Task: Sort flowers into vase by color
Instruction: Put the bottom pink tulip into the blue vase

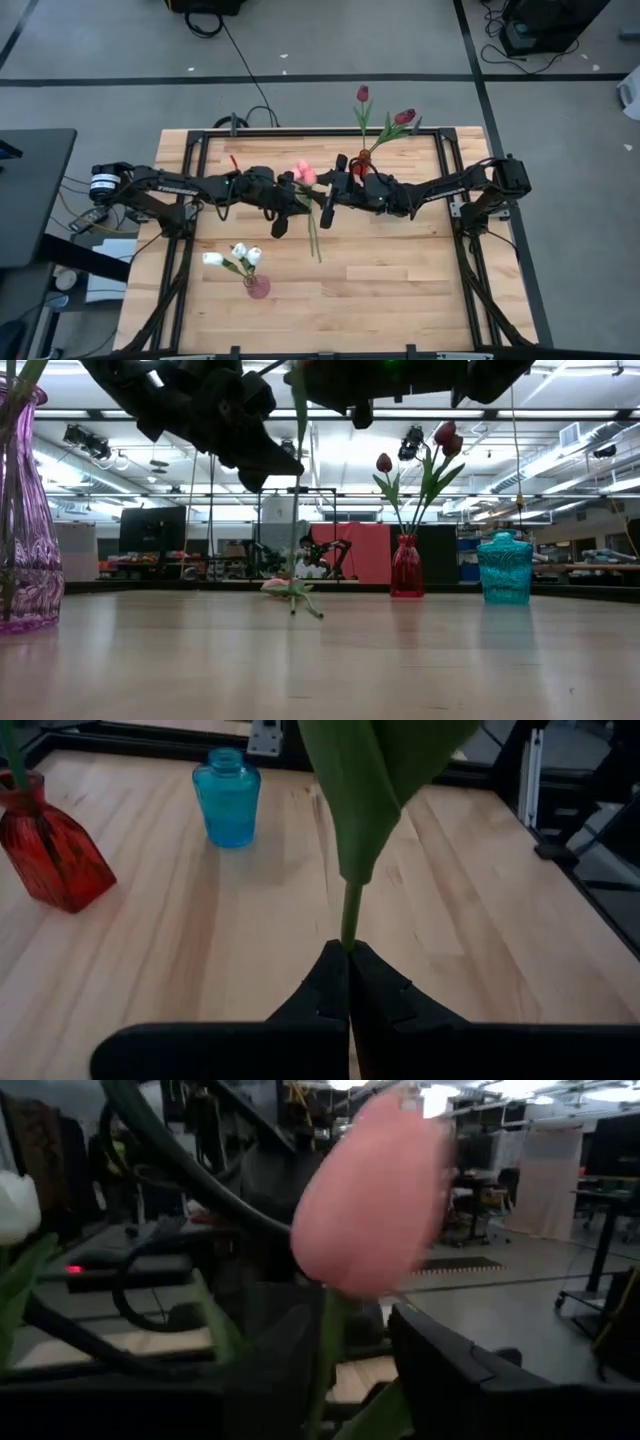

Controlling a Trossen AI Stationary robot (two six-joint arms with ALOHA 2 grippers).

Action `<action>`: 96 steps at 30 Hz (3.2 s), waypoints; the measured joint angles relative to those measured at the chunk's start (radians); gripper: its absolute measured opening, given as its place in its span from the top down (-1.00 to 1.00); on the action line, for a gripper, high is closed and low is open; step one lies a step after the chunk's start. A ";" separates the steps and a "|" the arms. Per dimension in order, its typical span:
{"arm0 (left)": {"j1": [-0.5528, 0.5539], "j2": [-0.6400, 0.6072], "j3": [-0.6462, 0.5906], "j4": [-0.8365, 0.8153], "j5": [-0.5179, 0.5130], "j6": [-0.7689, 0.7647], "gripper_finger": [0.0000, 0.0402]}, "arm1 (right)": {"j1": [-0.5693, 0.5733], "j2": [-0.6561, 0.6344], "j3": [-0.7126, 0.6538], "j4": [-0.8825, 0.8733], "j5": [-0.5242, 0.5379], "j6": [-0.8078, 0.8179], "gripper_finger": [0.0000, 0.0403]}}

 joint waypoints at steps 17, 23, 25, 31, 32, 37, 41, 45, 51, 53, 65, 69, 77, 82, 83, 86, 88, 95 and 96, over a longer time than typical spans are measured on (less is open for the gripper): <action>0.000 -0.025 -0.003 -0.011 -0.017 0.022 0.47 | 0.014 -0.025 -0.002 -0.122 0.032 -0.011 0.96; 0.006 -0.129 -0.033 -0.040 -0.017 0.059 0.38 | 0.024 -0.085 -0.003 -0.225 0.050 -0.004 0.96; 0.013 -0.178 -0.056 -0.045 -0.025 0.061 0.37 | 0.033 -0.115 -0.002 -0.276 0.072 0.000 0.96; 0.039 -0.292 -0.130 -0.047 -0.028 0.061 0.37 | 0.071 -0.206 -0.002 -0.411 0.176 0.003 0.96; 0.043 -0.309 -0.143 -0.058 -0.028 0.060 0.37 | 0.079 -0.224 -0.002 -0.440 0.186 0.005 0.96; 0.062 -0.428 -0.207 -0.058 -0.045 0.056 0.37 | 0.126 -0.337 -0.002 -0.607 0.258 0.058 0.96; 0.070 -0.542 -0.235 -0.043 -0.141 0.049 0.37 | 0.146 -0.394 -0.002 -0.697 0.260 0.099 0.96; 0.072 -0.638 -0.278 -0.019 -0.208 0.049 0.37 | 0.147 -0.438 -0.003 -0.808 0.244 0.155 0.96; 0.072 -0.733 -0.367 0.007 -0.201 0.027 0.37 | 0.147 -0.519 -0.035 -0.899 0.237 0.207 0.96; 0.072 -0.764 -0.397 0.035 -0.201 0.024 0.37 | 0.144 -0.565 -0.069 -0.890 0.233 0.213 0.96; 0.071 -0.863 -0.474 0.078 -0.237 -0.003 0.37 | 0.152 -0.816 -0.235 -0.828 0.249 0.250 0.96; 0.072 -0.869 -0.495 0.136 -0.305 -0.002 0.37 | 0.151 -0.889 -0.270 -0.828 0.263 0.247 0.96; 0.072 -0.863 -0.496 0.138 -0.312 -0.001 0.37 | 0.148 -0.934 -0.337 -0.794 0.269 0.248 0.96; 0.072 -0.863 -0.496 0.138 -0.312 0.000 0.37 | 0.145 -0.931 -0.376 -0.714 0.270 0.226 0.96; 0.072 -0.863 -0.496 0.137 -0.312 0.000 0.37 | 0.143 -0.931 -0.379 -0.702 0.267 0.219 0.96; 0.072 -0.863 -0.496 0.138 -0.312 0.000 0.37 | 0.135 -0.932 -0.380 -0.693 0.250 0.209 0.96; 0.072 -0.863 -0.496 0.138 -0.312 0.000 0.37 | 0.132 -0.931 -0.381 -0.695 0.247 0.207 0.96; 0.072 -0.863 -0.496 0.138 -0.311 0.000 0.37 | 0.132 -0.929 -0.381 -0.695 0.247 0.187 0.96; 0.072 -0.863 -0.496 0.138 -0.311 0.000 0.37 | 0.132 -0.929 -0.381 -0.695 0.247 0.185 0.96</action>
